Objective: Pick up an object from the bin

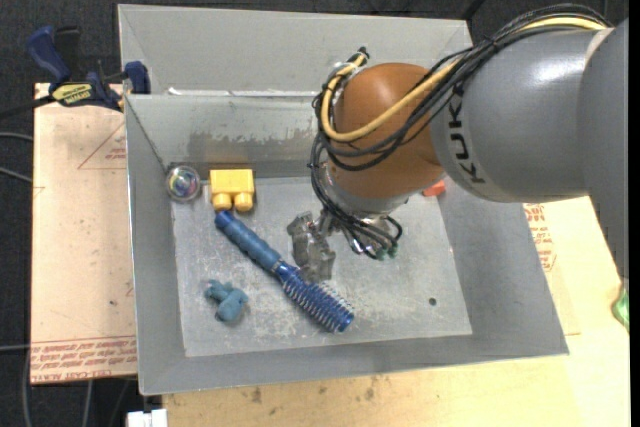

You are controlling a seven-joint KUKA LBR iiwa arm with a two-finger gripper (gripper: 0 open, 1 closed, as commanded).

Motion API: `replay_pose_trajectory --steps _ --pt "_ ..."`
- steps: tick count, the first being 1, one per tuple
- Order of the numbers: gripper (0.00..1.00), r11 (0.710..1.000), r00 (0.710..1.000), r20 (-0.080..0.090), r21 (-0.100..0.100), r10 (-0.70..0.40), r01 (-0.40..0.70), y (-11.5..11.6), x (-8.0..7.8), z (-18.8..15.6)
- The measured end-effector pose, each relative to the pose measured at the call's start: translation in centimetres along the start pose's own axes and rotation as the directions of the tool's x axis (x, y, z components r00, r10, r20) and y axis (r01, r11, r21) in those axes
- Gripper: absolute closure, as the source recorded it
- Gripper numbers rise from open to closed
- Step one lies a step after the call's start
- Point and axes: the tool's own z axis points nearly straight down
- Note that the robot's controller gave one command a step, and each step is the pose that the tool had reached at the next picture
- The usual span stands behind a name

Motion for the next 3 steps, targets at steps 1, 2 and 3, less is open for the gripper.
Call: replay_pose_trajectory --steps 1,2,3 --pt "0.00 1.000 1.000 0.002 -0.003 -0.004 0.004 0.4 -0.1 0.0" --pt "0.00 0.997 0.997 -0.005 -0.005 -0.072 0.072 0.2 1.9 7.1" --pt "1.00 0.998 0.998 0.000 -0.004 -0.070 0.070 0.1 1.7 6.7"
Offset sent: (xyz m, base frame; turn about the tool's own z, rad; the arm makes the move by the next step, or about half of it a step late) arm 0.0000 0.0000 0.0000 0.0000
